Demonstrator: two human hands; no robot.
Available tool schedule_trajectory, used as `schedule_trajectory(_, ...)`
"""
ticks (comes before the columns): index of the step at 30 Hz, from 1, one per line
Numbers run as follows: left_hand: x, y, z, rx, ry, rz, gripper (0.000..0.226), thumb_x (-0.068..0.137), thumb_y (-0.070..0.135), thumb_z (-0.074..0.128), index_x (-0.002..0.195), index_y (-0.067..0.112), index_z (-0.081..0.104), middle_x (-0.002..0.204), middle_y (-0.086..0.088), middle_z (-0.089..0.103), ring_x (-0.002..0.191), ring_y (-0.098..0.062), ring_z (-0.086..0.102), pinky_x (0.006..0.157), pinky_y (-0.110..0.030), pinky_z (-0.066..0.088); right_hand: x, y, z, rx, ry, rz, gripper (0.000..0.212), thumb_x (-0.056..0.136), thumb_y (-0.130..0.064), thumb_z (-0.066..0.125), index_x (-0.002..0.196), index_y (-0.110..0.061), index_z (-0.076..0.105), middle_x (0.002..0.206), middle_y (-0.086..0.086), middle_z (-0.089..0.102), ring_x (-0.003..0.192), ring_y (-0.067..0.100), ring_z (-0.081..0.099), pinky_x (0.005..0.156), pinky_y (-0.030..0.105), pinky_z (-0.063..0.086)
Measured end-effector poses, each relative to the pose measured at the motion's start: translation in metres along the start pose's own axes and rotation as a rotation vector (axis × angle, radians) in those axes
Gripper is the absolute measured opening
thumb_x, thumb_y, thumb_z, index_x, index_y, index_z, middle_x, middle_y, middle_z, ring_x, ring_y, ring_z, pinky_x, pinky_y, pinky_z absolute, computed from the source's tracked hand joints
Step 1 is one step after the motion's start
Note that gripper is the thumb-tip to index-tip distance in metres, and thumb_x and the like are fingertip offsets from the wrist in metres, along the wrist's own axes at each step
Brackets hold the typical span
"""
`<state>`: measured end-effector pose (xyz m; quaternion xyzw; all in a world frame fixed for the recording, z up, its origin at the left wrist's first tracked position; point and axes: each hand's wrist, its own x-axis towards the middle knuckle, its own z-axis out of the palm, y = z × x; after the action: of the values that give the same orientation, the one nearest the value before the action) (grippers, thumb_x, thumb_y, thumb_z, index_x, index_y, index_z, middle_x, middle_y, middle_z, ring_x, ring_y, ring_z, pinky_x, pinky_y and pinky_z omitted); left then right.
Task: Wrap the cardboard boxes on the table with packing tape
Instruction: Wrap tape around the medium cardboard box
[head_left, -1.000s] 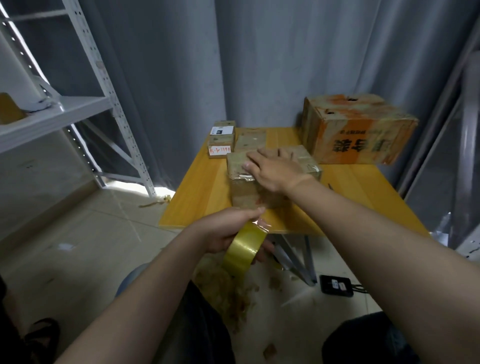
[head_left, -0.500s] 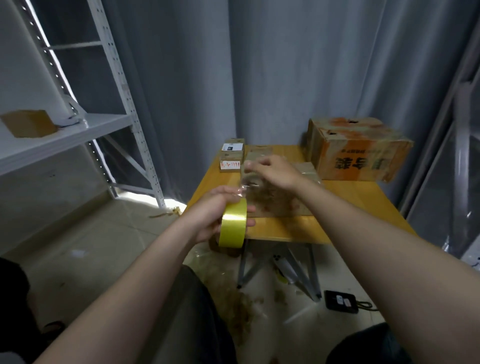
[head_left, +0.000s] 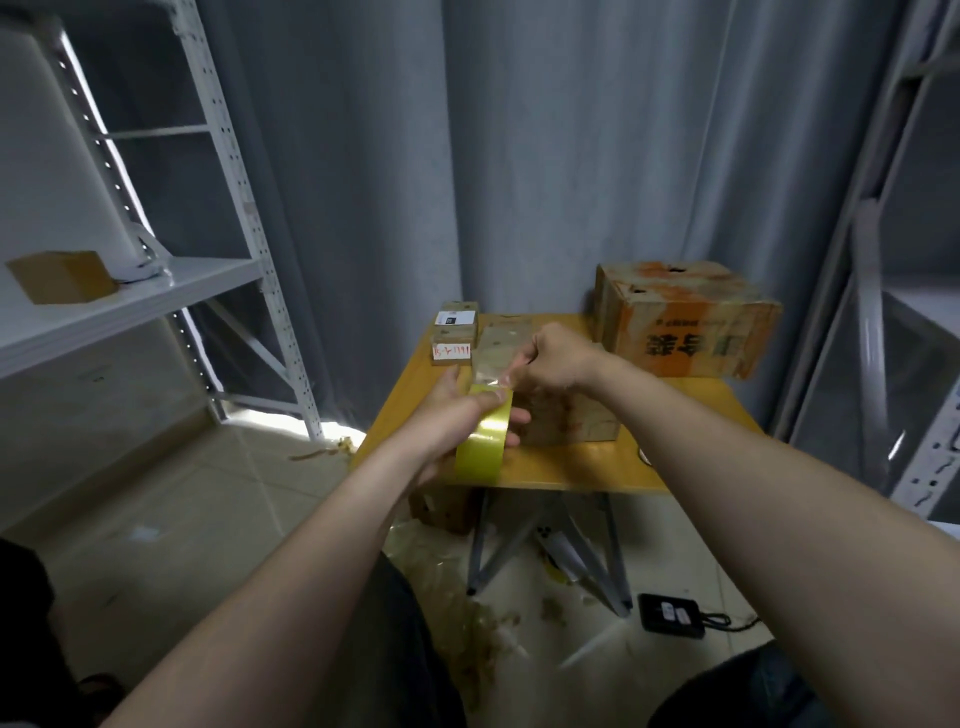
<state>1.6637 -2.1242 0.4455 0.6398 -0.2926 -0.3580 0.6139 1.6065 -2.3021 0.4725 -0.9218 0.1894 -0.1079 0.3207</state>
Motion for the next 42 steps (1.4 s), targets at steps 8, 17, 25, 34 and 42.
schedule_trajectory(8,-0.006,-0.022,0.011,0.003,0.030,-0.107,0.037,0.113,0.030,0.041,0.140,0.004,0.046,0.081,-0.020,0.073,0.061,-0.031,0.069,0.063,-0.040,0.059,0.011,-0.018,-0.037,0.074,0.225,-0.033,0.015,0.090,-0.023,0.082,0.078,-0.015,0.077,0.053,-0.010,0.066,0.051,0.000,0.060,0.049,0.013,0.044)
schedule_trajectory(17,-0.003,-0.036,0.000,0.082,-0.051,-0.150,0.038,0.107,0.041,0.055,0.126,0.009,0.057,0.089,-0.019,0.079,0.075,-0.030,0.078,0.075,-0.042,0.063,0.051,-0.013,-0.041,0.115,0.208,0.039,0.017,0.090,-0.026,0.081,0.076,-0.020,0.076,0.073,-0.010,0.073,0.064,0.007,0.070,0.046,0.016,0.044)
schedule_trajectory(25,0.027,-0.026,-0.015,-0.006,-0.040,-0.216,0.035,0.106,0.041,0.057,0.125,0.011,0.053,0.087,-0.021,0.078,0.067,-0.029,0.077,0.070,-0.042,0.066,0.104,0.001,-0.025,0.139,0.261,0.159,0.014,0.092,-0.026,0.079,0.083,-0.017,0.074,0.087,-0.004,0.074,0.070,0.008,0.070,0.052,0.023,0.041)
schedule_trajectory(34,0.061,-0.016,-0.018,0.050,-0.074,-0.319,0.040,0.106,0.042,0.054,0.119,0.004,0.057,0.091,-0.018,0.080,0.078,-0.030,0.079,0.089,-0.050,0.060,0.147,0.034,0.000,0.108,0.226,0.249,0.015,0.091,-0.028,0.080,0.093,-0.013,0.077,0.102,0.005,0.076,0.088,0.017,0.072,0.076,0.037,0.053)
schedule_trajectory(42,0.069,-0.027,-0.015,0.022,-0.102,-0.355,0.045,0.106,0.039,0.057,0.128,0.000,0.055,0.090,-0.021,0.079,0.075,-0.033,0.079,0.059,-0.037,0.063,0.161,0.057,0.024,0.012,0.203,0.307,0.031,0.087,-0.035,0.083,0.100,-0.009,0.074,0.109,0.010,0.074,0.102,0.029,0.069,0.087,0.038,0.055)
